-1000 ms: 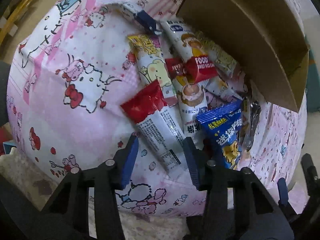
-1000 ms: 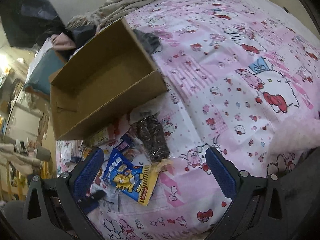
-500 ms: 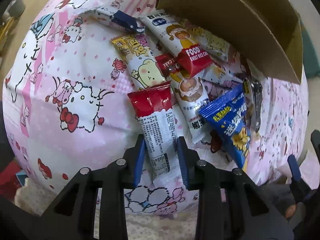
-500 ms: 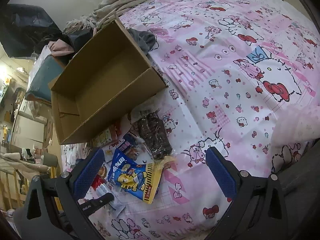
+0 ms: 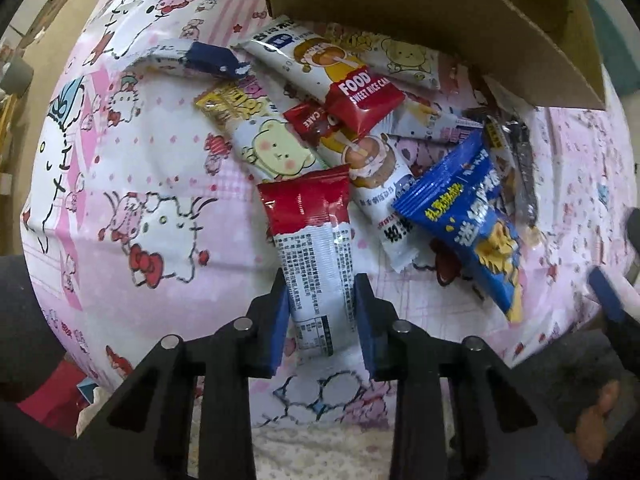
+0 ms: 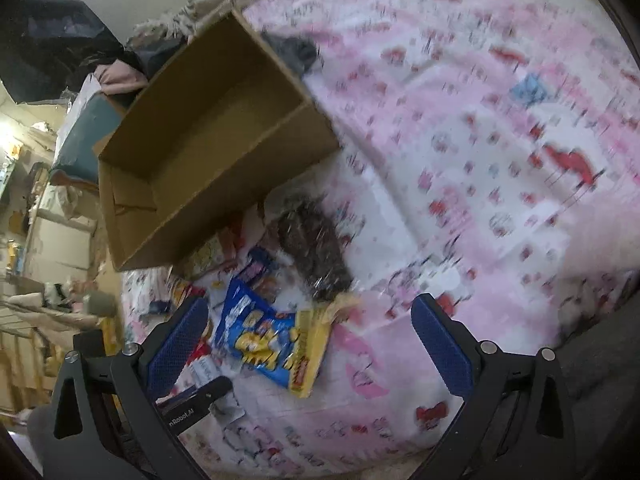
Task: Organize snacks
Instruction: 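Grasp the red-and-white bar with the left tool while the right tool grasps the blue-yellow chip bag, then carry both snacks over the box and open both tools to drop them inside, then lower the left tool to the pile and grasp the yellow bear-print bar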
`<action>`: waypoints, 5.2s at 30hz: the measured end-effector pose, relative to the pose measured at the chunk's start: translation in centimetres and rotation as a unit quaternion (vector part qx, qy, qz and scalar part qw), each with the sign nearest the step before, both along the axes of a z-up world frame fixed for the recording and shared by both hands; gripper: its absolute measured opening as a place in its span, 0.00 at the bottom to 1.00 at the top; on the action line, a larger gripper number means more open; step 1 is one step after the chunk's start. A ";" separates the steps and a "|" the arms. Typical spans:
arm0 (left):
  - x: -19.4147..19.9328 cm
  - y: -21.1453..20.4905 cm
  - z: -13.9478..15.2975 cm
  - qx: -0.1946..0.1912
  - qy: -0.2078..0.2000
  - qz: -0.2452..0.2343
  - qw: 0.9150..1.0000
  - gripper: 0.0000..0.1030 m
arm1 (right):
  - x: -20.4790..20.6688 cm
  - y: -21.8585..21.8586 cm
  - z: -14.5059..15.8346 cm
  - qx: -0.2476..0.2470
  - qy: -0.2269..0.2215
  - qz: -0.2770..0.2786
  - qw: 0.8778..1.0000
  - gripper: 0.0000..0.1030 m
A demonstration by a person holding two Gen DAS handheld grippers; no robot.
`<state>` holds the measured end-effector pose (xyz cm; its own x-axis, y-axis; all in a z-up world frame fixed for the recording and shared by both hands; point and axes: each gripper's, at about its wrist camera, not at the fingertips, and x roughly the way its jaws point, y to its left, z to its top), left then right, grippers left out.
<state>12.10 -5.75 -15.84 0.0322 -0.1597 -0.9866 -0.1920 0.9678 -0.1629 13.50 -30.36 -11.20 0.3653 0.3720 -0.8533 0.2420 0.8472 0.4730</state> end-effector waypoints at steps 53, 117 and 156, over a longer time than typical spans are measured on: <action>14.1 1.4 15.1 0.090 -0.272 -0.096 0.953 0.26 | 11.7 -0.9 5.6 0.112 -0.135 0.064 0.982 0.25; 12.4 3.1 16.4 0.056 -0.361 -0.067 0.928 0.85 | 11.5 2.1 7.2 -0.015 -0.214 0.104 0.971 0.84; 0.4 6.5 15.1 0.092 -0.335 -0.024 0.937 0.96 | 0.0 1.6 7.8 -0.061 -0.190 0.088 0.976 1.00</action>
<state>12.50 0.71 -0.73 0.6514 -0.0056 -0.7587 -0.0623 0.9962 -0.0608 13.51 -28.75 -3.37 0.6028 0.3624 -0.7109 -0.0860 0.9152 0.3937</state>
